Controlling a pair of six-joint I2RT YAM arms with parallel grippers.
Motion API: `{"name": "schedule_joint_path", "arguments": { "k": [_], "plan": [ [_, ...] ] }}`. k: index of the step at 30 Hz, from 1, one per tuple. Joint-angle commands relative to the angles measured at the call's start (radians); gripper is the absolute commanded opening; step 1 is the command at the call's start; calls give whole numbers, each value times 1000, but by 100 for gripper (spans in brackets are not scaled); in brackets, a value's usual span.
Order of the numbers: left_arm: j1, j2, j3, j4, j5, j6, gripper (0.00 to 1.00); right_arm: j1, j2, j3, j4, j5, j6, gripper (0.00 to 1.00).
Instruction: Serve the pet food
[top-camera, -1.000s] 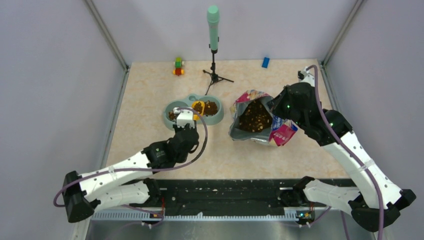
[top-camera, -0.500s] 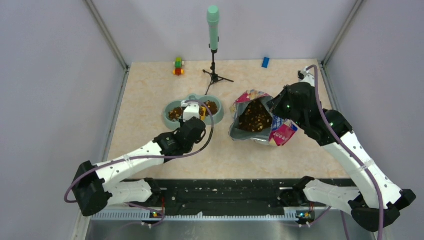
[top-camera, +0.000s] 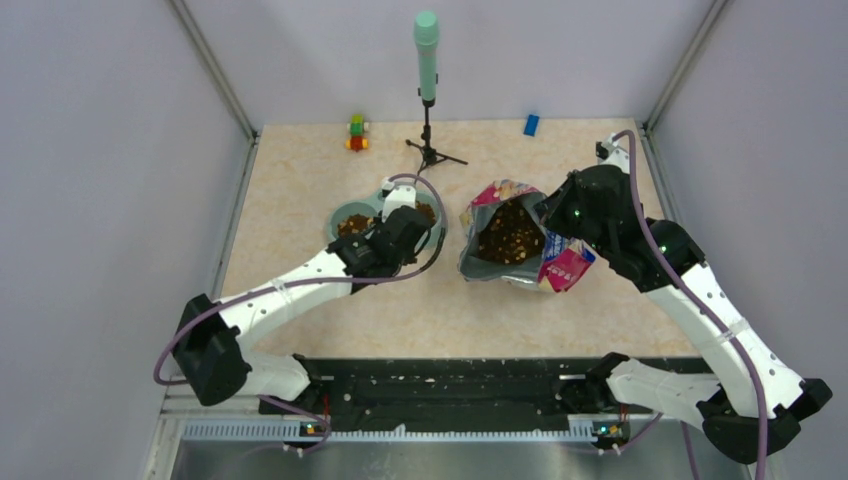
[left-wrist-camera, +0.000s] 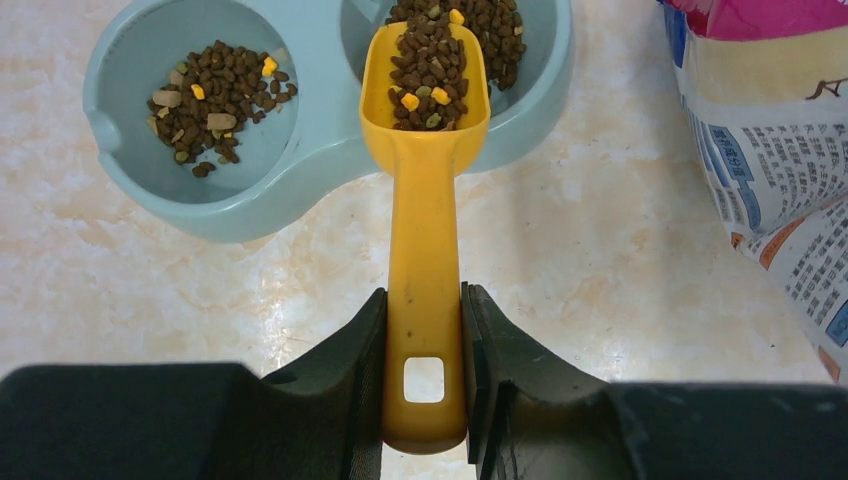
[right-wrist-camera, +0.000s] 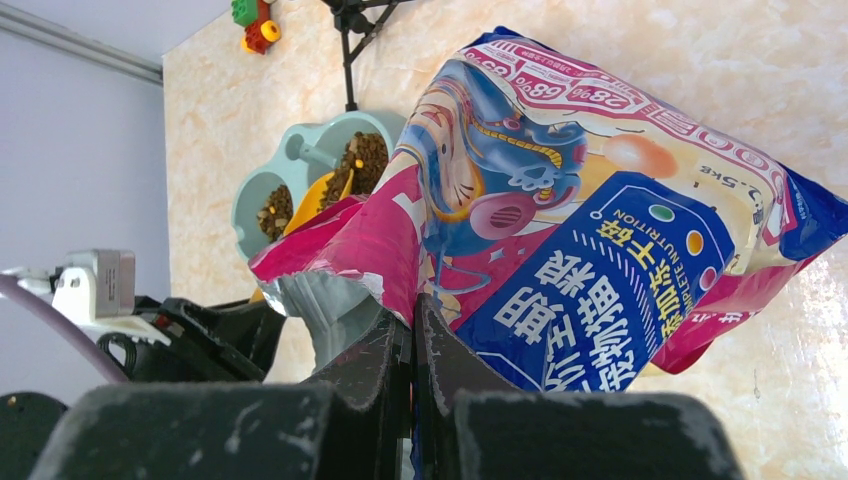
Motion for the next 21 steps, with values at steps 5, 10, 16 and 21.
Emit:
{"name": "schedule_joint_path", "arguments": {
  "k": [5,10,16,21],
  "plan": [
    [29,118,233,-227,45,-23,0,-8,-23,24,3,9,-11,0],
    [38,175,340,-335,70,-32,0,-8,-24,24,3,9,-12,0],
    [41,211,440,-431,77,-8,0,-8,-26,23,2,11,-12,0],
    [53,266,533,-537,122,-9,0,-8,-29,18,4,11,-11,0]
  ]
}}
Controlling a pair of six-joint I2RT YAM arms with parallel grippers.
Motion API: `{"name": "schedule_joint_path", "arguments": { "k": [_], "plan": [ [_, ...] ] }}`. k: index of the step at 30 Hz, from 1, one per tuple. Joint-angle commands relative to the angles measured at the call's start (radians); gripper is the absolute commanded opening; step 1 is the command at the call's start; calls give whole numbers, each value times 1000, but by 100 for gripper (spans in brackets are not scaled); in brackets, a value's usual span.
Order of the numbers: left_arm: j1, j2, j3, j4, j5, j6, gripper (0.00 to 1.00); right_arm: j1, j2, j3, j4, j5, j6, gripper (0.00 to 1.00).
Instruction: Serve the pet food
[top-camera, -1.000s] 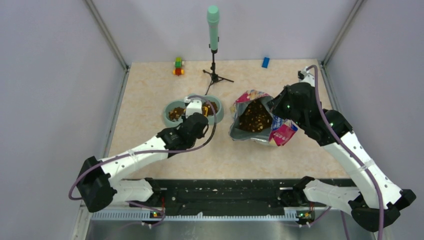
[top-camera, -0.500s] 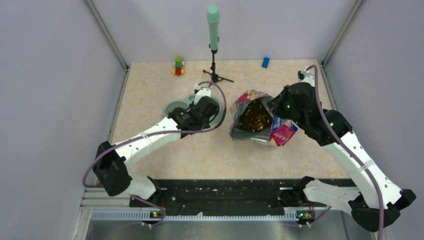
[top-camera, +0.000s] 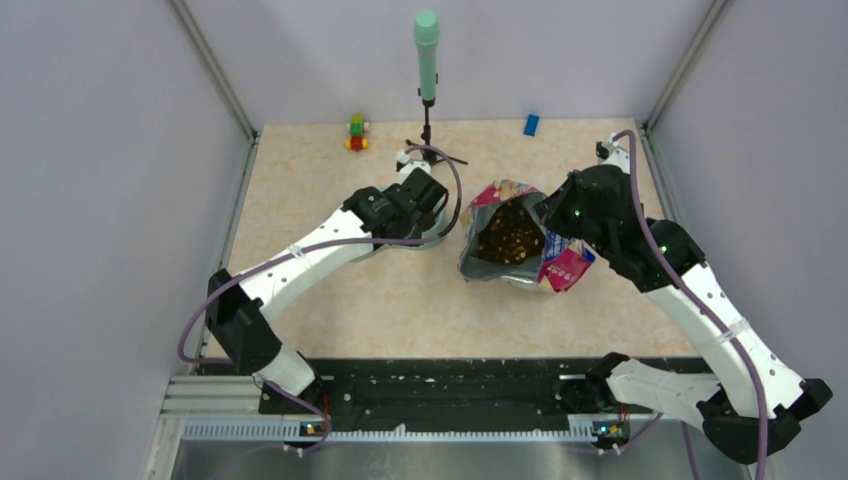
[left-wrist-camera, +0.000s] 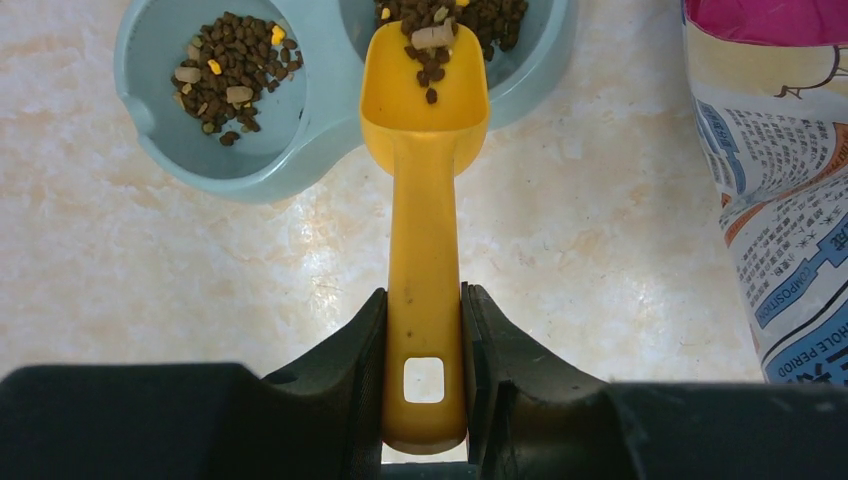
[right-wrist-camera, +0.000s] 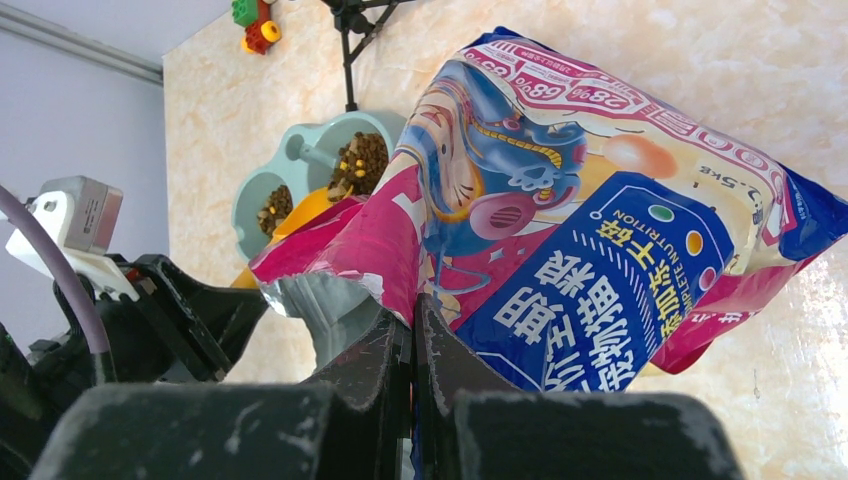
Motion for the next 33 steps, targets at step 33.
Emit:
{"name": "schedule_joint_path", "arguments": {
  "k": [33],
  "plan": [
    [36,143,314,-315,74,-30,0,-8,-41,7,4,20,-8,0]
  ]
}}
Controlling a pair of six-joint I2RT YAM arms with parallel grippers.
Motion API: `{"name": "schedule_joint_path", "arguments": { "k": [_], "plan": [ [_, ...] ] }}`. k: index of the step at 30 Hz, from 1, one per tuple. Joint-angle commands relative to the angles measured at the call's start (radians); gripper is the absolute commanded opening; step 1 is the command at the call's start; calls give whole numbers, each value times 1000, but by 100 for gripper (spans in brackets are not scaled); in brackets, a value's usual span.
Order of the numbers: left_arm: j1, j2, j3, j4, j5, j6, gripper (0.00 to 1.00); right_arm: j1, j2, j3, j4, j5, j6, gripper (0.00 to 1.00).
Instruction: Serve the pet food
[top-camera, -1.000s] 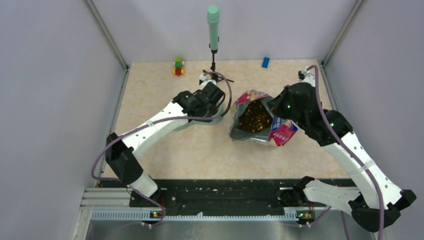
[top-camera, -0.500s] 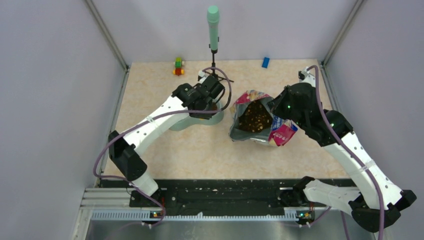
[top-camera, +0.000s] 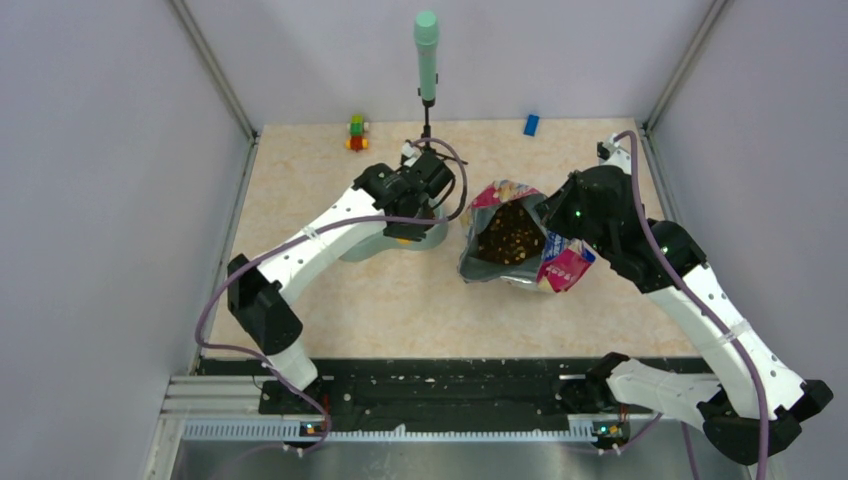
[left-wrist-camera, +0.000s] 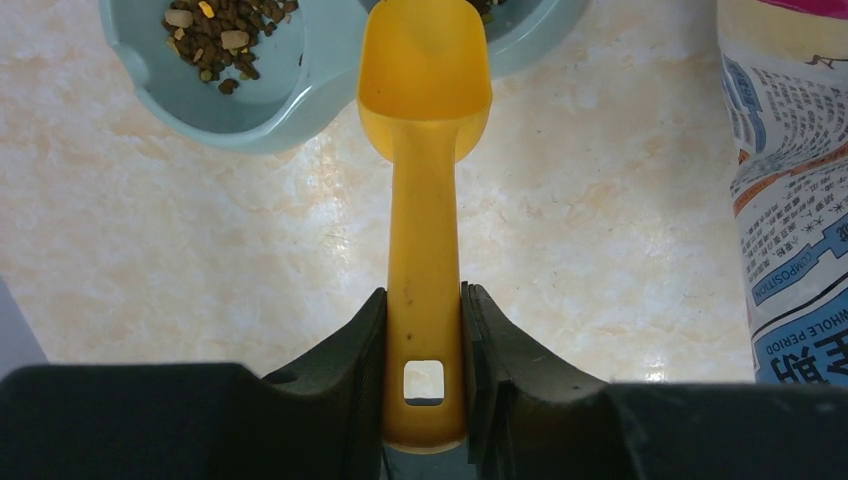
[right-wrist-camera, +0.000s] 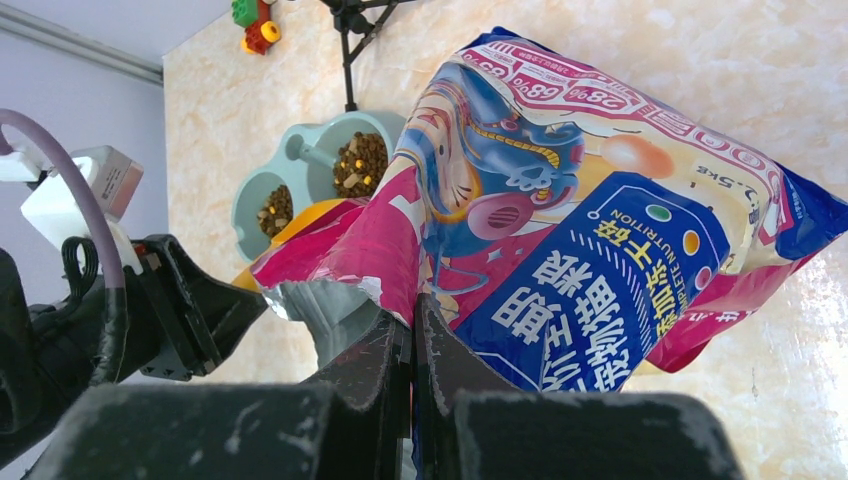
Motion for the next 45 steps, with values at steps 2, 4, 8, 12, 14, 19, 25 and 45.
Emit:
{"name": "schedule_joint_path", "arguments": {
  "k": [2,4,8,12,14,19,25,45],
  "plan": [
    [4,-8,109,-59,-29,-4,0,-8,-34,7,10,18,-9,0],
    [4,-21,127,-52,-46,-1,0,-8,-34,5,10,17,-8,0],
    [5,-29,95,-27,-48,-1,0,-8,-35,4,10,17,-7,0],
    [4,-10,41,-32,6,-15,0,-8,-35,4,10,20,-6,0],
    [1,0,40,-48,26,-24,0,-8,-33,5,12,20,-7,0],
    [-2,-27,93,-68,-22,-12,0,-8,-27,6,19,12,-7,0],
    [-3,-120,32,49,-45,21,0,-7,-21,6,24,7,-7,0],
    [-24,-264,-10,148,-54,52,0,-8,-13,21,19,18,-11,0]
  ]
}}
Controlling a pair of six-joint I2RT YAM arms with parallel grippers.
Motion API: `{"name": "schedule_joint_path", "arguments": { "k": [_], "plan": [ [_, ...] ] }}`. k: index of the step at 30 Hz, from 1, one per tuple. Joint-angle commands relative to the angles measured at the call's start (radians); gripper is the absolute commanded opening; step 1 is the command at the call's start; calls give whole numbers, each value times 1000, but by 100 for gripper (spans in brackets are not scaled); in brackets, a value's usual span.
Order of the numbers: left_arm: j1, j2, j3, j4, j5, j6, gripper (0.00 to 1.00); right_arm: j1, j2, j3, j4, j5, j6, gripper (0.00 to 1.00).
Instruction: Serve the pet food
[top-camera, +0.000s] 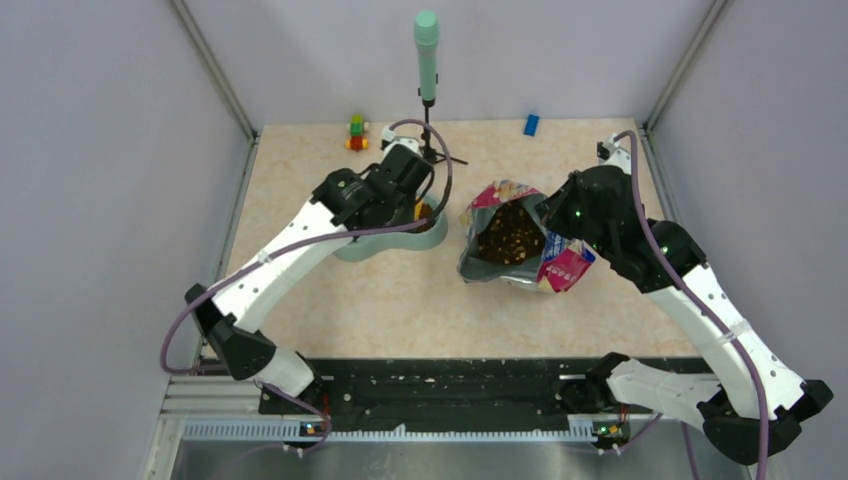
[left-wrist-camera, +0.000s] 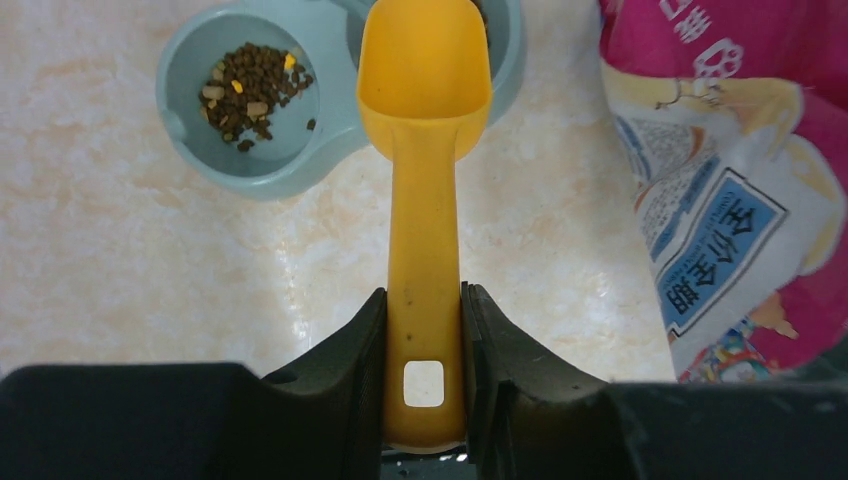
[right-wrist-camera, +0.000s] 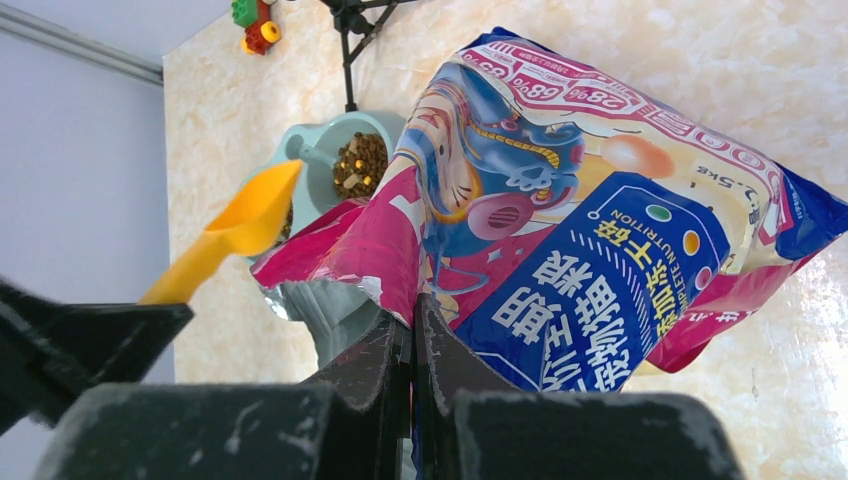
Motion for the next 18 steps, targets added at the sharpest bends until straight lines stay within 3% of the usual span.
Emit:
{"name": "schedule_joint_path", "arguments": {
  "k": [1,12,18],
  "plan": [
    [-2,-167,-82,162,-12,52,0,-8,-13,21,20,20,-10,0],
    [-109,-596,-610,617,0,201,0,-8,-7,15,24,18,-11,0],
    [-140,-717,-731,722,106,296,0,-8,2,15,32,8,-10,0]
  ]
}}
